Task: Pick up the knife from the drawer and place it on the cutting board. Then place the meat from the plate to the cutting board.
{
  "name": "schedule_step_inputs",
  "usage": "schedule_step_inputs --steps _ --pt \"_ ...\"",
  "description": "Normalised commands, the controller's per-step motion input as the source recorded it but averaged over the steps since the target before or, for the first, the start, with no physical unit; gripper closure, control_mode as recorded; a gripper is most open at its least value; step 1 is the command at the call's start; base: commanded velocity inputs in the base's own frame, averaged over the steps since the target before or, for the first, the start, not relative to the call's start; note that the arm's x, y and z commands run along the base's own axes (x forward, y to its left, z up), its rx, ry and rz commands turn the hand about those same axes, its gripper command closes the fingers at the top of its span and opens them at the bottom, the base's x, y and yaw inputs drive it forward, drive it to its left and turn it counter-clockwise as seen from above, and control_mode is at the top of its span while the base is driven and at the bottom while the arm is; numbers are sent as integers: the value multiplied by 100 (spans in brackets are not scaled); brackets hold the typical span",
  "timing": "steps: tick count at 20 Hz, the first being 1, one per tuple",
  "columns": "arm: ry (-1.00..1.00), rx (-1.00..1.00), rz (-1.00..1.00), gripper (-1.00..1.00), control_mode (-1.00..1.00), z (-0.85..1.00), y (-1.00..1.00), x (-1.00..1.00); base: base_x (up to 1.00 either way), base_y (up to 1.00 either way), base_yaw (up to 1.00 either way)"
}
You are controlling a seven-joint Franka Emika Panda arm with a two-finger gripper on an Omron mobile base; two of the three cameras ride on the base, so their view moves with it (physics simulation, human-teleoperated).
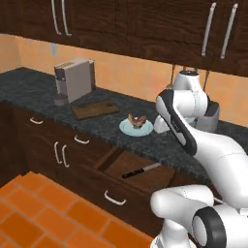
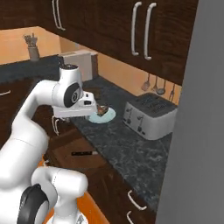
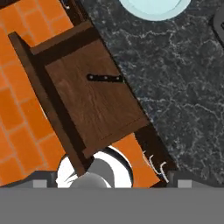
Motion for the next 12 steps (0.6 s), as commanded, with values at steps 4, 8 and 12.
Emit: schedule_step_inputs --steps 4,8,12 --pt "0 0 0 -100 100 0 0 0 -6 0 96" --pt "0 0 0 -100 100 0 0 0 -1 -7 73" --pt "0 0 0 -100 100 0 0 0 -65 -45 19"
